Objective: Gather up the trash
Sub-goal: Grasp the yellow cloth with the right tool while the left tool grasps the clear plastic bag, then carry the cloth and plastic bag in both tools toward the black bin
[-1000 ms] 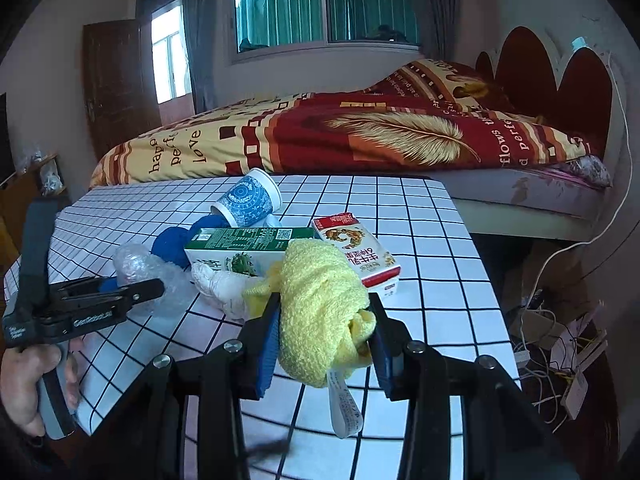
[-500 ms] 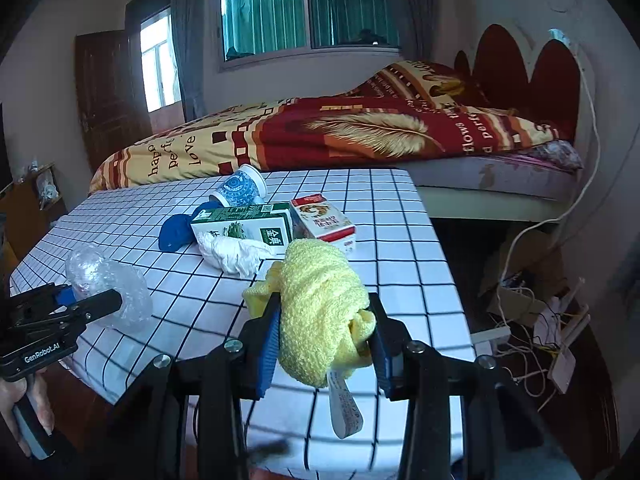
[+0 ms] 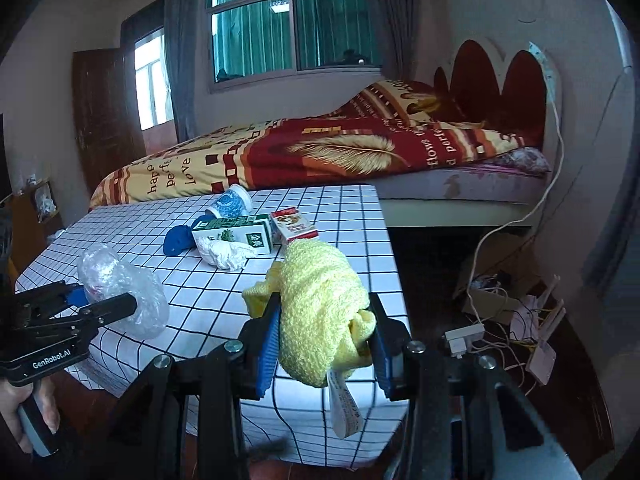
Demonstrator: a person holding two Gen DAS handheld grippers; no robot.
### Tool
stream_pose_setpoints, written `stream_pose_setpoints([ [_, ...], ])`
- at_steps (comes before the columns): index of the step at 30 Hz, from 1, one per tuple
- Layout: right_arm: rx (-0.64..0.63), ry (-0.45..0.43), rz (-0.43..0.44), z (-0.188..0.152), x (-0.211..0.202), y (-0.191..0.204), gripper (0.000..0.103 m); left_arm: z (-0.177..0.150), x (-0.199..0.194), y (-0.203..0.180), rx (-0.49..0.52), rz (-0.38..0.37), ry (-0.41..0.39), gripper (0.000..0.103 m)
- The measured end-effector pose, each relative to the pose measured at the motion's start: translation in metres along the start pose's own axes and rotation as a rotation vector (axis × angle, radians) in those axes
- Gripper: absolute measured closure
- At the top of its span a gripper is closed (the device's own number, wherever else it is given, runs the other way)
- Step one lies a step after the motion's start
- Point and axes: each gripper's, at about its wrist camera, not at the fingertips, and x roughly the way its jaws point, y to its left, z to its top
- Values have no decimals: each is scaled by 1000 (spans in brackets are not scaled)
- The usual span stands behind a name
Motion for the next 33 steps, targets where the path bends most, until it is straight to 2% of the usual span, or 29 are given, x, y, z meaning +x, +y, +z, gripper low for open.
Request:
stream_pose_setpoints([
  [19, 33, -3, -98, -33, -44, -63, 61, -2, -1, -64, 82, -71, 12, 60],
  [33, 85, 41, -144, -60, -53, -94, 61, -14, 13, -109, 133, -147, 55, 60],
])
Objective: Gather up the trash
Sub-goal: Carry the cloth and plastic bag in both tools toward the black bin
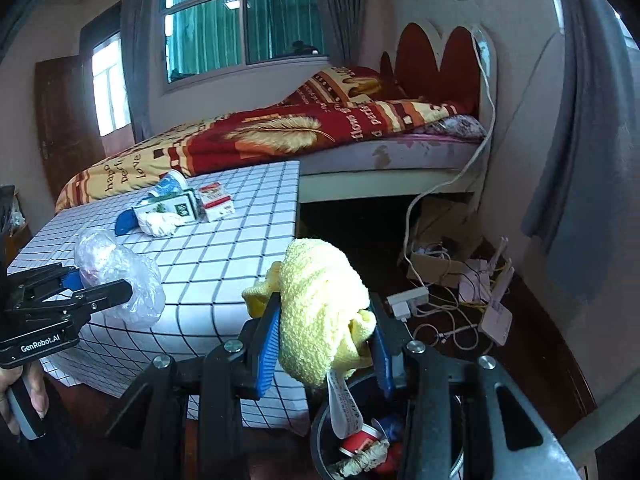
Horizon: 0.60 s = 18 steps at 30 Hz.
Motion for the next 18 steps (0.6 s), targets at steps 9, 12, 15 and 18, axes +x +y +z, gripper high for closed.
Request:
stream_pose_setpoints([
  [9, 44, 34, -45, -19, -3, -31, 61, -5, 18, -35, 37, -68, 38, 60],
  [12, 57, 48, -59, -26, -4, -42, 61, -7, 24, -47, 48, -90, 52, 60],
  [15, 70, 67, -76, -36, -5, -54, 61, -9, 31, -57, 58, -109, 67, 60],
  [18, 82, 83, -90, -44, -6, -62, 61, -13, 39, -69, 71, -129, 86, 60],
])
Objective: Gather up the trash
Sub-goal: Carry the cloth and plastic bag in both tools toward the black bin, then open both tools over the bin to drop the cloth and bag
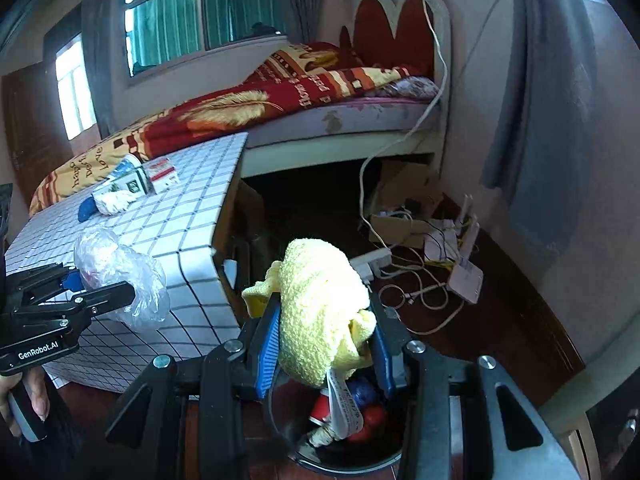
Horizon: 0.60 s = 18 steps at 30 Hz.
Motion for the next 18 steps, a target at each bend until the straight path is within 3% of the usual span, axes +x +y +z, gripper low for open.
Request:
stream_pose_setpoints([
  [11, 38, 72, -11, -33, 7, -38, 61, -16, 41, -38, 44, -99, 99, 60],
  [18, 39, 185, 0, -63, 31, -53, 61, -31, 72, -54, 57, -149, 196, 60],
])
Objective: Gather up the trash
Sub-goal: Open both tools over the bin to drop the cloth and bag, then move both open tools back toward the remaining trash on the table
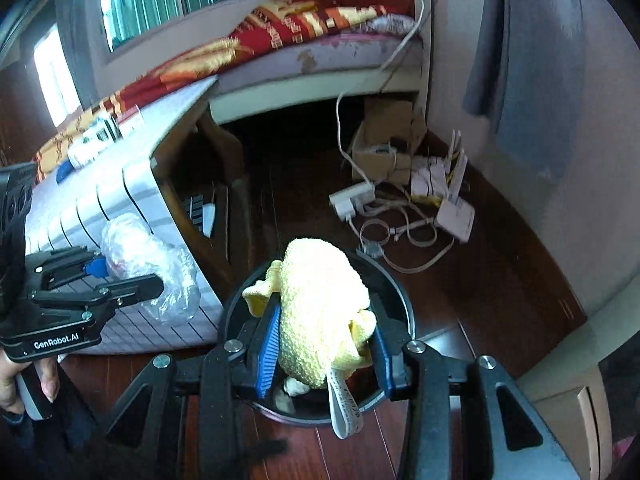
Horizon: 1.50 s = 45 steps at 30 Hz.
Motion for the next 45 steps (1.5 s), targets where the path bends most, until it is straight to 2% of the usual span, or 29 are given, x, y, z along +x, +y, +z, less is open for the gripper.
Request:
stream_pose_setpoints([
  [5, -20, 96, 25, -16, 32, -8, 61, -3, 39, -3, 0, -56, 109, 60],
  [10, -63, 171, 52, -25, 63, -7, 60, -3, 67, -6, -1, -92, 176, 59],
  [12, -122, 201, 44, -29, 78, -3, 48, -3, 80, -7, -10, -126, 205, 47],
  [13, -153, 211, 0, -31, 85, -3, 20, -4, 87, -5, -17, -115, 228, 25],
  [14, -167, 227, -62, -36, 93, -6, 6, -7, 90, 0, -36, -65, 229, 14],
  [16, -152, 261, -84, -43, 100, -15, 6, -9, 86, 10, -65, -36, 208, 9],
  [17, -141, 277, -109, -45, 103, -19, 4, -11, 82, 15, -79, -4, 196, 3],
  [18, -125, 281, -126, -47, 103, -25, 2, -13, 80, 19, -83, 24, 191, 1],
  [23, -82, 281, -149, -49, 103, -29, 0, -26, 73, 31, -85, 117, 181, 0],
  [33, -57, 228, -146, -35, 88, -16, 0, -20, 58, 28, -50, 144, 126, 0],
  [45, -68, 151, -116, -18, 58, 5, 0, -16, 22, 28, -49, 161, 56, 0],
])
